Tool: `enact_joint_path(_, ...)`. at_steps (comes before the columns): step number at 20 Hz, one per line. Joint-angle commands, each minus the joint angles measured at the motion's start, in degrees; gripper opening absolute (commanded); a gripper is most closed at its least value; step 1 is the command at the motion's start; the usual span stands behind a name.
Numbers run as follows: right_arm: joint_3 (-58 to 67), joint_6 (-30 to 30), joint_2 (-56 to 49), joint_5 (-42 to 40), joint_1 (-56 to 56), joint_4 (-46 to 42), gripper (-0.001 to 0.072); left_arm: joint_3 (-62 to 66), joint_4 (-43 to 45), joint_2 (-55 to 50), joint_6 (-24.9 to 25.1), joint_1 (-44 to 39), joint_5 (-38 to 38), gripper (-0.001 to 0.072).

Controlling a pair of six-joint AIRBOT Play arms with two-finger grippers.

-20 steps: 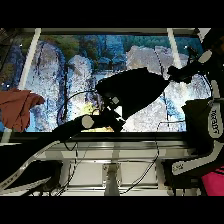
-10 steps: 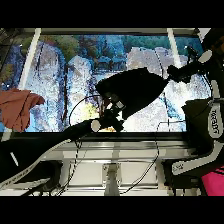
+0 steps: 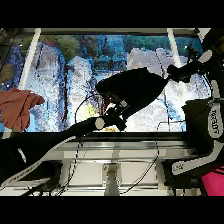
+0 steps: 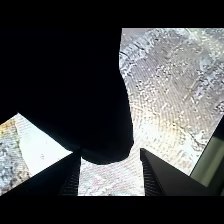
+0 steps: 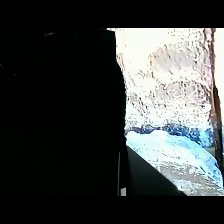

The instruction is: Fold the clothes and pants, and hang the long-sleeved shirts on hangers.

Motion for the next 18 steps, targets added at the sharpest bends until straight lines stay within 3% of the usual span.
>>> enact_joint_path(1, 0.04, 0.02, -0.04, -0.33, 0.04, 0.09, 0.0017, 0.44, -0.20, -0.61, 0.00, 0.02, 0.09, 0.0272)
enact_joint_path(2, 0.04, 0.02, -0.04, -0.37, 0.04, 0.09, 0.0017, 0.44, -0.20, -0.79, 0.00, 0.02, 0.24, 0.0113)
enact_joint_path(3, 0.04, 0.02, -0.04, -0.50, 0.04, 0.11, 0.0017, 0.46, -0.20, -0.98, 0.00, 0.02, 0.85, 0.0017)
enact_joint_path(8, 0.07, -0.76, -0.04, 1.14, -0.13, 2.84, 0.0017, 1.27, -1.64, -0.07, -0.55, 1.14, 5.27, 0.0004)
enact_joint_path(12, 0.22, -9.01, -0.02, 11.52, -1.27, 9.29, 0.0016, 1.27, -1.68, 9.03, -0.42, 7.93, 4.22, 0.0003)
enact_joint_path(15, 0.24, -13.79, 0.04, 18.01, -2.25, 26.58, 0.0017, 1.29, -0.50, 17.97, -0.42, 17.79, -5.92, 0.0003)
enact_joint_path(18, 1.79, -14.67, 0.04, 15.61, -3.45, 42.21, 0.0017, 3.48, 8.41, 24.06, -3.19, 28.17, -15.50, 0.0002)
